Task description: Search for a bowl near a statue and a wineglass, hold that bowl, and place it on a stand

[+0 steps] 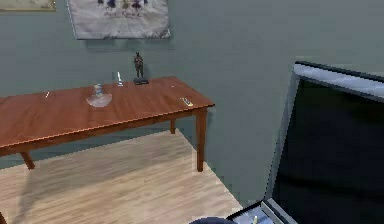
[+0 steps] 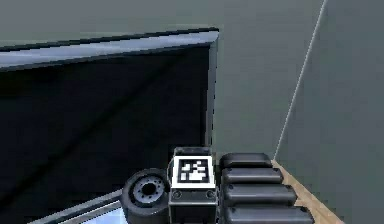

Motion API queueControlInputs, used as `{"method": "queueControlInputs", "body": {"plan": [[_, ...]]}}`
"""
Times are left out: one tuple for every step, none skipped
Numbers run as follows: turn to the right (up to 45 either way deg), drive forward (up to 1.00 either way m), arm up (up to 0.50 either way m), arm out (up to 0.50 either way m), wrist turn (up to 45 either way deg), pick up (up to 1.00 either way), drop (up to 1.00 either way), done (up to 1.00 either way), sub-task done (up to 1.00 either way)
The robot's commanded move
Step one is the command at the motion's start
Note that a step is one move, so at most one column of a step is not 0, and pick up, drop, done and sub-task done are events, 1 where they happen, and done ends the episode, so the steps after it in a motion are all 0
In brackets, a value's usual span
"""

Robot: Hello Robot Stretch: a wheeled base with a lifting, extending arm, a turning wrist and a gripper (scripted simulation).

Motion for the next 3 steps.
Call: {"method": "queueControlInputs", "body": {"plan": [[27.0, 0.0, 0.0, 0.0, 0.0, 0.0, 0.0, 0.0, 0.0], [-45.0, 0.0, 0.0, 0.0, 0.0, 0.0, 0.0, 0.0, 0.0], [-45.0, 0.0, 0.0, 0.0, 0.0, 0.0, 0.0, 0.0, 0.0]]}}
